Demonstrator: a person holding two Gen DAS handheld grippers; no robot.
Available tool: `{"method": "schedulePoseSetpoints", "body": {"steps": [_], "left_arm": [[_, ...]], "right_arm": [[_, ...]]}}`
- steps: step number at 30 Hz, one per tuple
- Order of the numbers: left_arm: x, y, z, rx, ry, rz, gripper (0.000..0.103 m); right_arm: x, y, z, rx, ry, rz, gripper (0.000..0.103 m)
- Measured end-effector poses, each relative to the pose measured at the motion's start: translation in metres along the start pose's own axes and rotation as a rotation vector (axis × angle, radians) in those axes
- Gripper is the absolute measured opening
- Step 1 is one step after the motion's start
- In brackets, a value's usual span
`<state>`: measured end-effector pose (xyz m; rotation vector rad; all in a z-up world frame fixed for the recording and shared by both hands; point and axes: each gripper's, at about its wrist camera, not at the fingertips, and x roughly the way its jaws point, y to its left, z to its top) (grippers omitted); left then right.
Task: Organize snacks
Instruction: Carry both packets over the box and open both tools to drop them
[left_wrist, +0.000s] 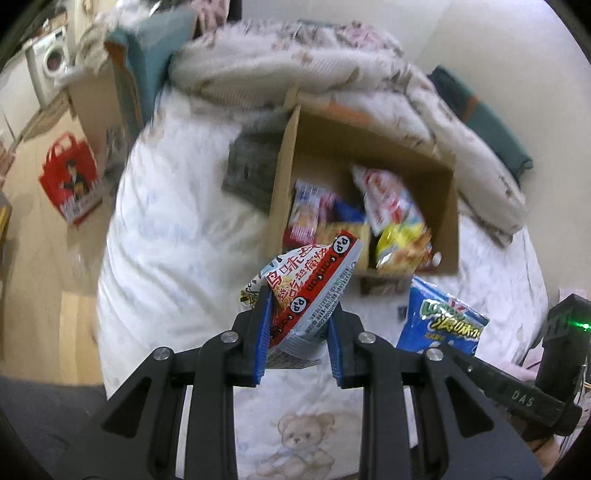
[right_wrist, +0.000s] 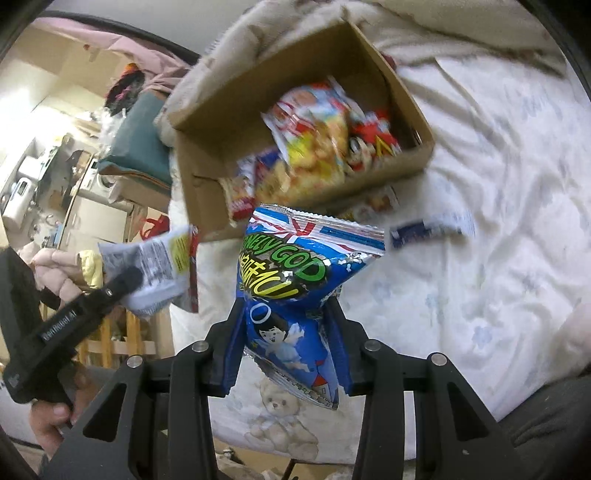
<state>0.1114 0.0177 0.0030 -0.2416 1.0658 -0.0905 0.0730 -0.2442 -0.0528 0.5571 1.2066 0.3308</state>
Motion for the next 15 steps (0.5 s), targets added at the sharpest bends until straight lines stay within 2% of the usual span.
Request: {"method": "schedulePoseSetpoints", "body": {"steps": [8,15], "left_arm": [[-0.023,-0.018,0.047,0.066,-0.107,0.008,0.023],[-0.012,-0.024,0.084,0.079,-0.152,0.019,0.023]], "right_arm": [[-0.029,0.014,0.038,-0.050,-0.096,0.008,0.043],[-0.035,0.010,0.083,-0.045,-0.141,-0.021,0.043]]}}
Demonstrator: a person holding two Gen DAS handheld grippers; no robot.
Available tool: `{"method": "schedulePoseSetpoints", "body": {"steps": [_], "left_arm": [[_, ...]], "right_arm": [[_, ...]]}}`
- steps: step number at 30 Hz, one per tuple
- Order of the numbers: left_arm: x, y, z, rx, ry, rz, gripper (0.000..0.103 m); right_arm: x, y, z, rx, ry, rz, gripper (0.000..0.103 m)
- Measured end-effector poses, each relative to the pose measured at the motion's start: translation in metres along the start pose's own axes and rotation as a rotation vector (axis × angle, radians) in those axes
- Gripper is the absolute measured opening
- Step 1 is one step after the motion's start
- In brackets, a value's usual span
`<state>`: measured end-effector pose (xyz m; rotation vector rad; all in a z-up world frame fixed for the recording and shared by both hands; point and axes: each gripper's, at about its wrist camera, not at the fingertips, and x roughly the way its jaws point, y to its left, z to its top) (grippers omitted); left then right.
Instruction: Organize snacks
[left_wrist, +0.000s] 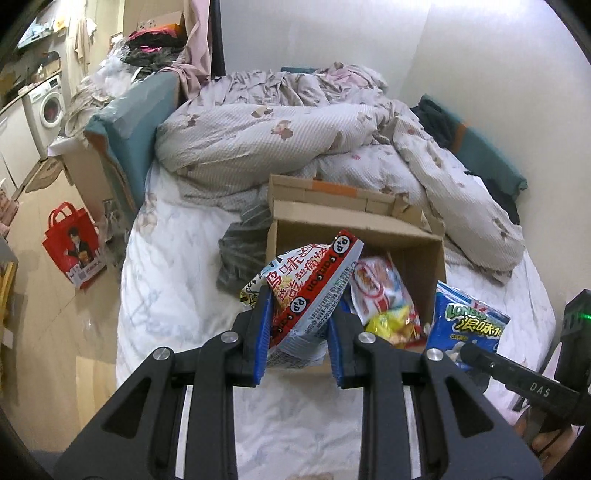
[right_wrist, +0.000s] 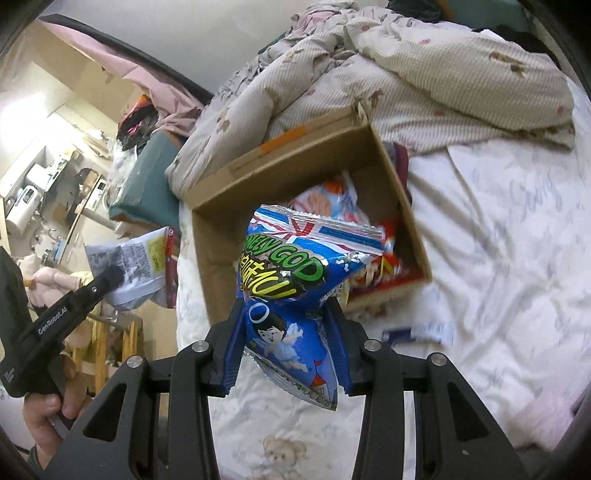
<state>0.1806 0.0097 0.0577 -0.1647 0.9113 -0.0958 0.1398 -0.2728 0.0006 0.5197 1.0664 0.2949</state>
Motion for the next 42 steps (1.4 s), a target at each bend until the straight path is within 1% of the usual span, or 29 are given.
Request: {"method": "schedulePoseSetpoints", "body": {"steps": [6,10,12,15,17,19,20,23,25,26,30,32,33,34,35,36,38,39,42], "left_arm": [[0.039,-0.010,0.015,0.007,0.028,-0.007,0.023],[0.067,-0.016,0.017,0.009,0.041,-0.013,0.023],[0.079,-0.017,0.014,0.016,0.029,-0.019,0.023],[0.092,-0.015,0.011,0.018,0.017,-0.006,0.023],[0.102,-0.012,0.011,-0.001,0.044,-0.019,0.023],[0.107,-0.011,0.011,-0.007,0.052,-0.027,0.023],[0.109,-0.012,0.011,0.000,0.052,-0.023,0.023],[0.115,-0.017,0.008,0.024,0.060,-0.012,0.024],[0.119,-0.018,0.006,0.029,0.068,-0.013,0.024],[0.120,-0.019,0.005,0.031,0.072,-0.015,0.024],[0.123,-0.020,0.004,0.029,0.078,-0.022,0.025],[0.124,-0.021,0.003,0.029,0.086,-0.017,0.027],[0.125,-0.022,0.002,0.033,0.094,-0.019,0.029],[0.125,-0.023,0.002,0.035,0.099,-0.020,0.034],[0.124,-0.024,0.000,0.039,0.103,-0.020,0.042],[0.123,-0.025,-0.001,0.042,0.100,-0.015,0.048],[0.117,-0.026,-0.002,0.047,0.080,0.003,0.074],[0.114,-0.026,-0.002,0.048,0.066,0.004,0.078],[0.108,-0.027,-0.002,0.054,0.048,-0.010,0.079]], "right_arm": [[0.025,-0.001,0.037,-0.007,-0.016,-0.014,0.043],[0.044,-0.006,0.050,-0.009,-0.043,-0.015,0.043],[0.052,-0.012,0.051,-0.006,-0.054,-0.010,0.043],[0.065,-0.022,0.050,-0.018,-0.051,-0.057,0.043],[0.071,-0.028,0.054,-0.022,-0.038,-0.105,0.043],[0.074,-0.030,0.058,-0.034,-0.051,-0.122,0.043],[0.076,-0.032,0.060,-0.029,-0.051,-0.122,0.043],[0.085,-0.037,0.065,0.012,-0.038,-0.076,0.043],[0.091,-0.036,0.066,0.004,-0.028,-0.060,0.043],[0.093,-0.035,0.066,-0.003,-0.024,-0.052,0.045],[0.095,-0.035,0.066,-0.003,-0.030,-0.020,0.046],[0.093,-0.038,0.067,0.010,-0.047,-0.046,0.067],[0.090,-0.039,0.067,0.017,-0.061,-0.056,0.072],[0.088,-0.039,0.068,0.016,-0.069,-0.065,0.079],[0.086,-0.039,0.068,0.008,-0.079,-0.079,0.080],[0.080,-0.036,0.068,-0.016,-0.104,-0.106,0.080],[0.071,-0.032,0.069,-0.052,-0.144,-0.137,0.080],[0.067,-0.031,0.070,-0.061,-0.162,-0.144,0.080],[0.064,-0.034,0.071,-0.047,-0.164,-0.137,0.080]]}}
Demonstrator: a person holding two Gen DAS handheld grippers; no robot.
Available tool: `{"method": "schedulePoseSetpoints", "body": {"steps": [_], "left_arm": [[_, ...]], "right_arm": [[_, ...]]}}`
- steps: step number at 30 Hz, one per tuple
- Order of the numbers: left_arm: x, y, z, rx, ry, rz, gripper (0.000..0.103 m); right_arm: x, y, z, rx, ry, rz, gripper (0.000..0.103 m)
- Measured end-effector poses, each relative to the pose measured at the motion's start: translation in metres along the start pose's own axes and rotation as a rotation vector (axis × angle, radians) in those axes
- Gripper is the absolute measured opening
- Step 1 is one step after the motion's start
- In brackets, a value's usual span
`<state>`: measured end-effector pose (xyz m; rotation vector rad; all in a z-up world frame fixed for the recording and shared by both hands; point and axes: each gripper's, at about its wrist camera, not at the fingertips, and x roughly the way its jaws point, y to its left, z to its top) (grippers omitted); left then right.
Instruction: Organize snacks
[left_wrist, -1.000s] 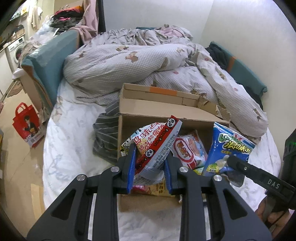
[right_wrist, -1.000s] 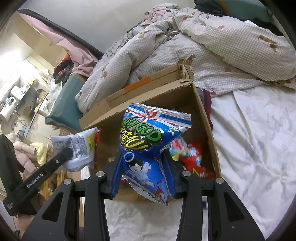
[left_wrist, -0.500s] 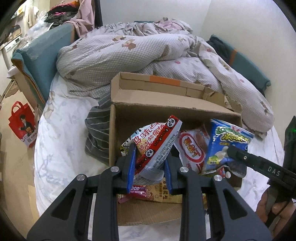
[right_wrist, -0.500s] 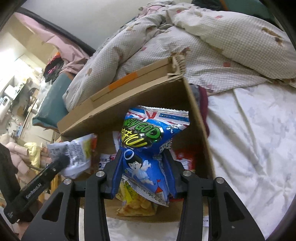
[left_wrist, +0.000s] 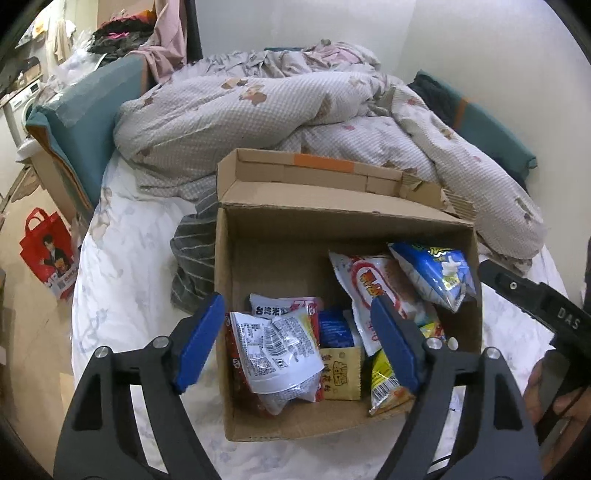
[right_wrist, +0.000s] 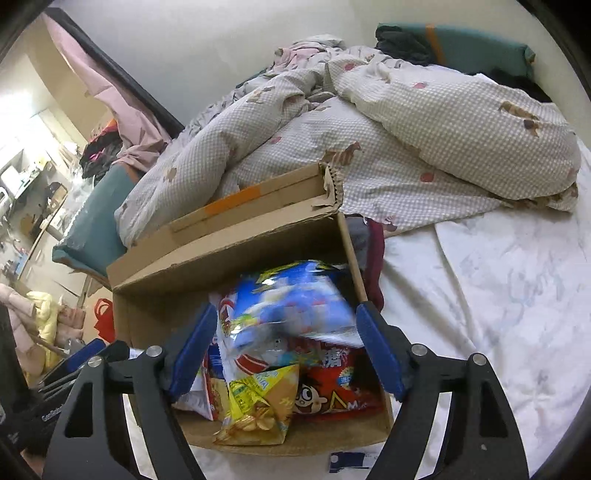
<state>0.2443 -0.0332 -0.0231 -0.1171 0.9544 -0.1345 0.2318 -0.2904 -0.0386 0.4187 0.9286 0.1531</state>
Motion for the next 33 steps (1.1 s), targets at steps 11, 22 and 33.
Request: {"method": "schedulePoseSetpoints", "body": {"steps": [11,22,33], "left_arm": [[0.004,-0.002,-0.007,0.005,0.025,0.003,0.079],[-0.005,0.005,-0.025,-0.046,0.054,0.004,0.079],[-0.029,0.017,-0.045,-0.085,0.067,-0.003,0.079]], "right_arm": [[0.005,-0.009,-0.006,0.054,0.050,0.024,0.080],[-0.024,-0.017,-0.063,0.136,0.100,0.035,0.087],[0.057,0.019,-0.150,-0.174,0.266,-0.173,0.103]]}}
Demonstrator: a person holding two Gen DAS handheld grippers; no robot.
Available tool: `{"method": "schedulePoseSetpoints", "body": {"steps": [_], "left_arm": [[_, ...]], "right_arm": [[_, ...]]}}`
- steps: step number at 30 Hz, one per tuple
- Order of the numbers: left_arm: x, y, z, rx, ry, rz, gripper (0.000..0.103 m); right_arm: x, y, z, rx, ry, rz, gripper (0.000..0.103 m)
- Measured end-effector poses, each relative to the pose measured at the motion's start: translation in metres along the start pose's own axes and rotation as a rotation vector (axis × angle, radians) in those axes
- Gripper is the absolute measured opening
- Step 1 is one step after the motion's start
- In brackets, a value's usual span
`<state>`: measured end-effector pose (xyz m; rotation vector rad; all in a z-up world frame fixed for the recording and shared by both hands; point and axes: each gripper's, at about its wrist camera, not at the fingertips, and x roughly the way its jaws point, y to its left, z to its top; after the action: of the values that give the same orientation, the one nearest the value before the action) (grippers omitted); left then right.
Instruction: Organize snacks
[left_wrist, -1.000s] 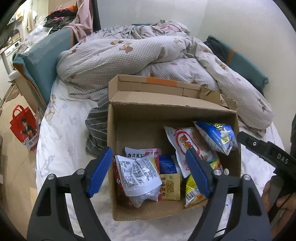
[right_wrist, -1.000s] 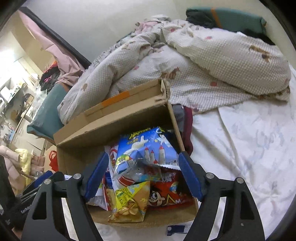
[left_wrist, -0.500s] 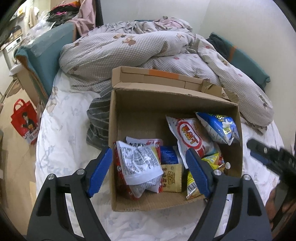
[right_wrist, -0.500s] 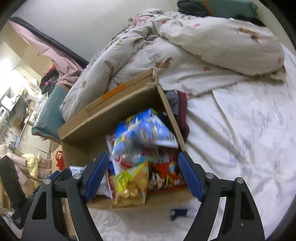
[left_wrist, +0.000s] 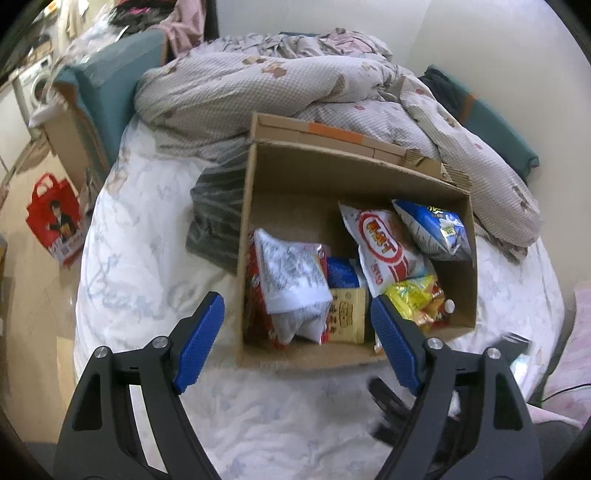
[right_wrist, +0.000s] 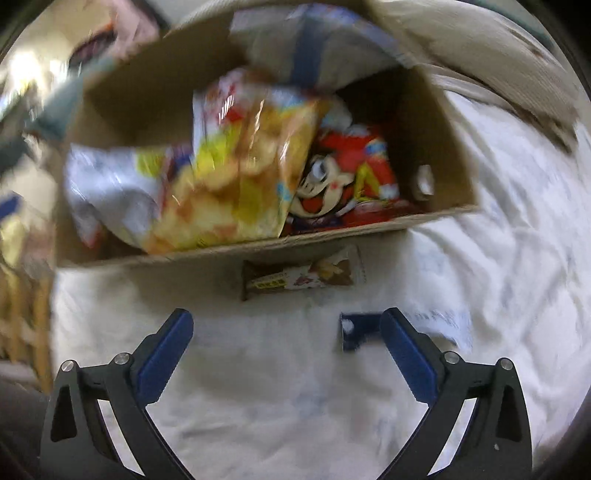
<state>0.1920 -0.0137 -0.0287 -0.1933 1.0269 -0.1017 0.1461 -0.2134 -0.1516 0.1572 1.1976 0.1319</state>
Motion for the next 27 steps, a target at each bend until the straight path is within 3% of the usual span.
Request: {"method": "schedulePoseSetpoints", "body": {"steps": [2,6,9,10,12,14,17,19,23,27], "left_arm": [[-0.004,0.008,-0.007,-0.029,0.012,-0.008,0.079],[-0.009,0.022,-0.016,-0.080,0.032,-0.030,0.079],[-0.011,0.026,-0.018,-0.103,0.037,-0.035,0.079],[-0.010,0.026,-0.018,-0.103,0.038,-0.038,0.079],[-0.011,0.025,-0.017,-0.099,0.036,-0.042,0.079],[-0.012,0.022,-0.016,-0.097,0.029,-0.045,0.079],[-0.013,0.019,-0.014,-0.089,0.020,-0.047,0.079],[-0.013,0.018,-0.014,-0.091,0.021,-0.046,0.079],[-0.012,0.017,-0.014,-0.099,0.029,-0.048,0.079],[-0.012,0.015,-0.016,-0.086,0.031,-0.044,0.079]], "right_arm": [[0.015,0.000,0.001,-0.016,-0.013,-0.052,0.103],[0.035,0.003,0.010,-0.035,0.000,-0.012,0.103],[0.042,0.011,0.012,-0.088,0.000,-0.047,0.100],[0.043,0.011,0.011,-0.087,0.007,-0.046,0.089],[0.042,0.011,0.011,-0.090,0.010,-0.054,0.079],[0.037,0.009,0.010,-0.082,0.005,-0.030,0.052],[0.026,0.005,0.005,-0.060,0.028,0.015,0.041],[0.017,0.006,0.001,-0.061,0.040,0.034,0.025],[-0.004,0.010,-0.009,-0.045,0.051,0.084,0.004],[-0.031,0.020,-0.030,-0.013,0.076,0.168,0.000]]}}
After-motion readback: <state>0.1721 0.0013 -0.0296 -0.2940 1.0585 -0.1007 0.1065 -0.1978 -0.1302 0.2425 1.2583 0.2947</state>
